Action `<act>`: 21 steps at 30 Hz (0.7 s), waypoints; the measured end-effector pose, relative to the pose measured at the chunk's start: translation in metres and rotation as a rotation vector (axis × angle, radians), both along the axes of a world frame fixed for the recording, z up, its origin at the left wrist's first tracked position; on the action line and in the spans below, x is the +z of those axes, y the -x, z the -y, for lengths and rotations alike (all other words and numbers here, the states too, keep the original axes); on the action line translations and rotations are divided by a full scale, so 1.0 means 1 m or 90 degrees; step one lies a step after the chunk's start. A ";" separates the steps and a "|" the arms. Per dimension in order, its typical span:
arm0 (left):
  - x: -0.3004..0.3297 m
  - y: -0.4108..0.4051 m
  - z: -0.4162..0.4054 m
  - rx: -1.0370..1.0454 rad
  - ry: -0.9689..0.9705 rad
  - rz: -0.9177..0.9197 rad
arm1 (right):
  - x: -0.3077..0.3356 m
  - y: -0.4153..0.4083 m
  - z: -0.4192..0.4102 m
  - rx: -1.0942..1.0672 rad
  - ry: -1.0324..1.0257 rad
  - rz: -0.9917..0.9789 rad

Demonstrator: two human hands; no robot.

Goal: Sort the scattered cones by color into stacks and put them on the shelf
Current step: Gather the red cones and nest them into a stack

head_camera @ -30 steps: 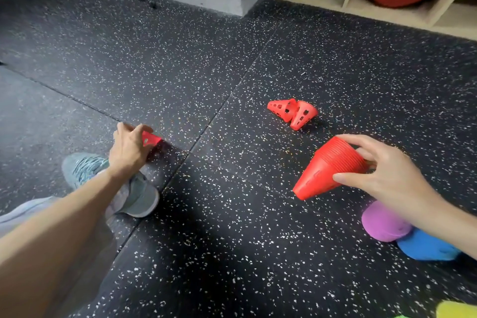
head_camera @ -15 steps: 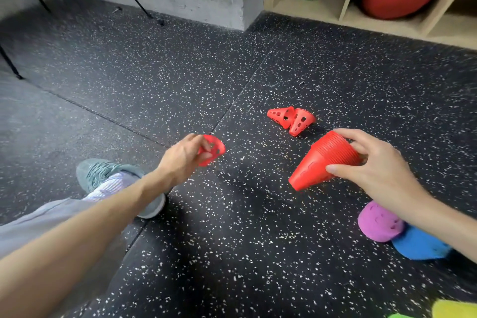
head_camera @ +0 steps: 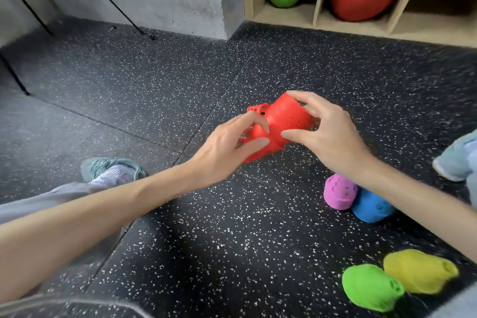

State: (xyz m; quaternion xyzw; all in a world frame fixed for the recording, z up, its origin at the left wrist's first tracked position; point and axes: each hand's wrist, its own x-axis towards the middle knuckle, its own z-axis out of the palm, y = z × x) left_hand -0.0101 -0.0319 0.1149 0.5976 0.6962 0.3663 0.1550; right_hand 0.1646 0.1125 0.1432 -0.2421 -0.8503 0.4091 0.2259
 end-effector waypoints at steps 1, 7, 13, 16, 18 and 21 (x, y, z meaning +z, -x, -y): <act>0.003 -0.009 0.001 0.008 -0.014 0.030 | 0.002 -0.005 0.002 -0.003 0.004 -0.018; 0.006 -0.053 0.013 0.032 -0.002 0.227 | -0.005 -0.049 0.023 -0.010 0.114 -0.089; -0.029 -0.082 0.042 0.052 0.109 0.285 | -0.047 -0.083 0.051 0.021 0.183 -0.010; -0.043 -0.095 0.058 0.080 0.138 0.317 | -0.062 -0.085 0.064 0.061 0.123 0.081; -0.048 -0.102 0.068 0.092 0.149 0.325 | -0.064 -0.086 0.070 0.077 0.087 0.119; -0.061 -0.107 0.086 0.091 0.151 0.338 | -0.062 -0.089 0.075 0.098 0.055 0.169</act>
